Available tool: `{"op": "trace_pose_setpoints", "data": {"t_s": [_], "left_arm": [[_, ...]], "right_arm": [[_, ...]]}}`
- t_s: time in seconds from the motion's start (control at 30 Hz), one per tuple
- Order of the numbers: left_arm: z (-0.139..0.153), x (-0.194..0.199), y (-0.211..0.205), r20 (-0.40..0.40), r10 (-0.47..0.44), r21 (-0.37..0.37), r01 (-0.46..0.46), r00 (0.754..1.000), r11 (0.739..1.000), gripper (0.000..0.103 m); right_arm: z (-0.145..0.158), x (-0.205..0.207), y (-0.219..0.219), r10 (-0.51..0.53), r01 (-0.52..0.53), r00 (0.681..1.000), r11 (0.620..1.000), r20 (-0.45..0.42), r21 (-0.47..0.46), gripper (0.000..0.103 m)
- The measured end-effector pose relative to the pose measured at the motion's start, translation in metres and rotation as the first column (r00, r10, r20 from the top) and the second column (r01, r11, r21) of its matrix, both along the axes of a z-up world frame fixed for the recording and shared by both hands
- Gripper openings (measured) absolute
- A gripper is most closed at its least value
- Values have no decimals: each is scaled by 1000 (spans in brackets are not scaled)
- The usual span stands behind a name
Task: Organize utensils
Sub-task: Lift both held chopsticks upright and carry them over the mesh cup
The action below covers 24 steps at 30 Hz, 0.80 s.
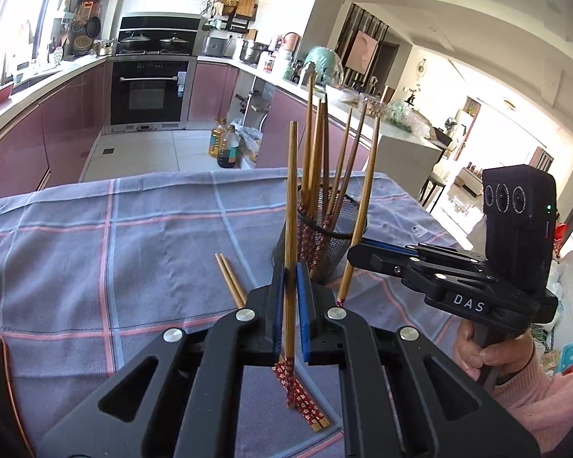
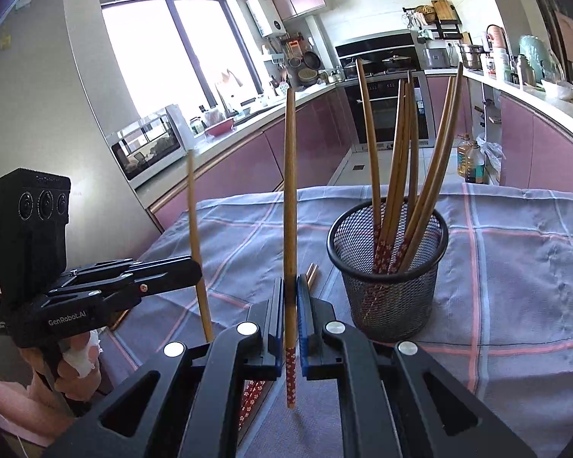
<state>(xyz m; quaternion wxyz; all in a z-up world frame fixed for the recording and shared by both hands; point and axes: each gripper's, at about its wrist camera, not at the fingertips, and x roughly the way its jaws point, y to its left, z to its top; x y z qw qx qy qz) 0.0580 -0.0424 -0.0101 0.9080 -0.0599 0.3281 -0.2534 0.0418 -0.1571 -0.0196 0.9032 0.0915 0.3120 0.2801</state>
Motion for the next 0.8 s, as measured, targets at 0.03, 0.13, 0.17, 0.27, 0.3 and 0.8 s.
{"op": "trace_pose_setpoints", "data": {"t_s": [0.03, 0.13, 0.17, 0.27, 0.3, 0.8], "left_arm": [[3, -1, 0, 4, -2, -4, 2, 1000, 1000, 7], [10, -2, 0, 16, -11, -18, 11, 1000, 1000, 7], [12, -2, 0, 20, -12, -21, 13, 1000, 1000, 7], [16, -1, -3, 28, -18, -26, 18, 999, 999, 7], [17, -1, -4, 31, -19, -27, 20, 999, 999, 7], [46, 16, -23, 86, -59, -56, 64, 995, 996, 7]], "right_arm": [[2, 0, -2, -3, 3, 1000, 1000, 6, 4, 6], [5, 0, -8, -11, 11, 1000, 1000, 20, 16, 6], [7, 1, -9, -15, 15, 1000, 1000, 26, 15, 6], [11, 2, -15, -24, 24, 999, 1000, 39, 18, 6], [12, 2, -17, -28, 27, 999, 999, 44, 19, 6], [38, 10, -34, -50, 47, 991, 999, 125, 23, 5]]}}
